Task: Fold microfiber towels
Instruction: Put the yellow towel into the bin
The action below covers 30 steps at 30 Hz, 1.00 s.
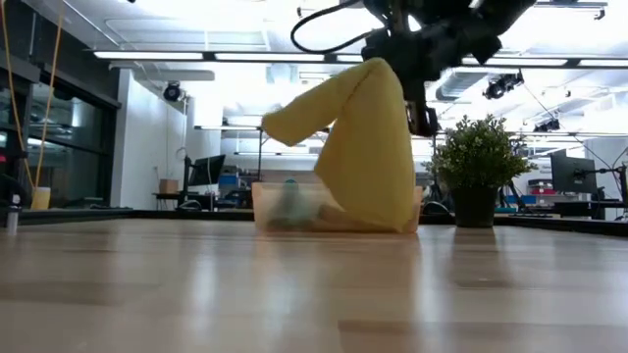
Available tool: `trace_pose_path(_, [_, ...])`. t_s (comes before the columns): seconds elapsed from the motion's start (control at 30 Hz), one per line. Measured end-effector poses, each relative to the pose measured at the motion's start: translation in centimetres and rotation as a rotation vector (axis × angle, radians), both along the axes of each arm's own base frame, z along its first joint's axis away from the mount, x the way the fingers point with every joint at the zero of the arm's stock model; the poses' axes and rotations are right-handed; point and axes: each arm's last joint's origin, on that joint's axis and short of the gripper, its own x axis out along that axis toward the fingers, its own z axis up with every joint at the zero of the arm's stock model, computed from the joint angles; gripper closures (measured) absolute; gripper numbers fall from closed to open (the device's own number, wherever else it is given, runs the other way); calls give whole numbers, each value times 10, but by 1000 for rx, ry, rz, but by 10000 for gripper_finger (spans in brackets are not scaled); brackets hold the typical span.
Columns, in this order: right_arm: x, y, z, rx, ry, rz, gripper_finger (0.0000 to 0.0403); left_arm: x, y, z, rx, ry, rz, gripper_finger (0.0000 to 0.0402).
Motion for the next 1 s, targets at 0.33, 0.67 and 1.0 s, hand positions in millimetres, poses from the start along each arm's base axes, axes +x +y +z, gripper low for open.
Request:
trace_pose_path(0.33, [18,-72,73,-125,-132,23,403,3,0,-2,17,11,19,401])
trace_pose_path(0.67, [73,-131,88,-303,-317,269,403,11,-3,-8,26,48,13,401])
trace_pose_path(1.0, [95,-154,28,-343,-282,324,403,11,-3,-8,26,44,18,401])
